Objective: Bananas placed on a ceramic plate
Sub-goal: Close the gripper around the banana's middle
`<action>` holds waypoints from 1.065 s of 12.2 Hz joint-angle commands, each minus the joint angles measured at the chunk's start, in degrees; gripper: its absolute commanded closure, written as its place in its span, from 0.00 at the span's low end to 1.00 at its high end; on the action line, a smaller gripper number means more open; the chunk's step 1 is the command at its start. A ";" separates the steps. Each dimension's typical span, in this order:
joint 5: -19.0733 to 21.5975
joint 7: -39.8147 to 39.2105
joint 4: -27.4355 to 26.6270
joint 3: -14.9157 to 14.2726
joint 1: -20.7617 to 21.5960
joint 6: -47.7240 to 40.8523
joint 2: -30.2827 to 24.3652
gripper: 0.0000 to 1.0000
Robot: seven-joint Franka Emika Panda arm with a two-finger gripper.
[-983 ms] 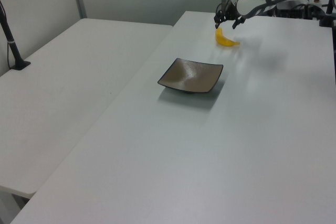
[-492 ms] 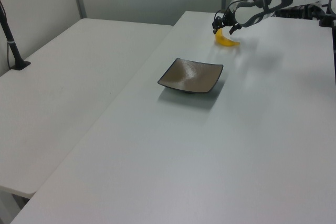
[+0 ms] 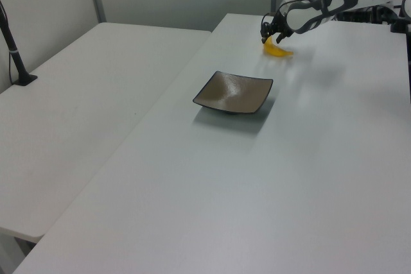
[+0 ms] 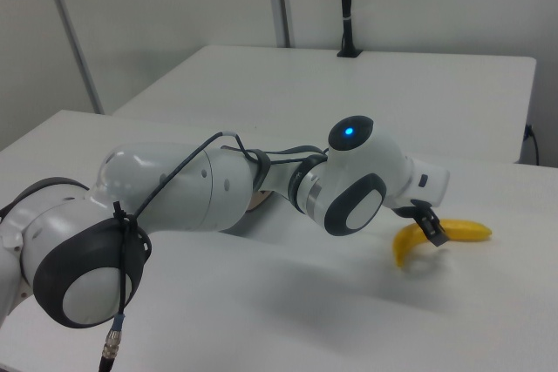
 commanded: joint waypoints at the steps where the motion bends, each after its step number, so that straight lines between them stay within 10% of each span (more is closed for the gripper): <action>1: -1.32 -1.06 -1.09 -0.21 0.41 1.35 -0.62 0.51; 5: -5.81 -3.25 -1.80 -0.13 0.41 1.35 -0.62 1.00; 13: -5.11 -3.34 -1.80 0.58 1.11 -0.40 -6.76 1.00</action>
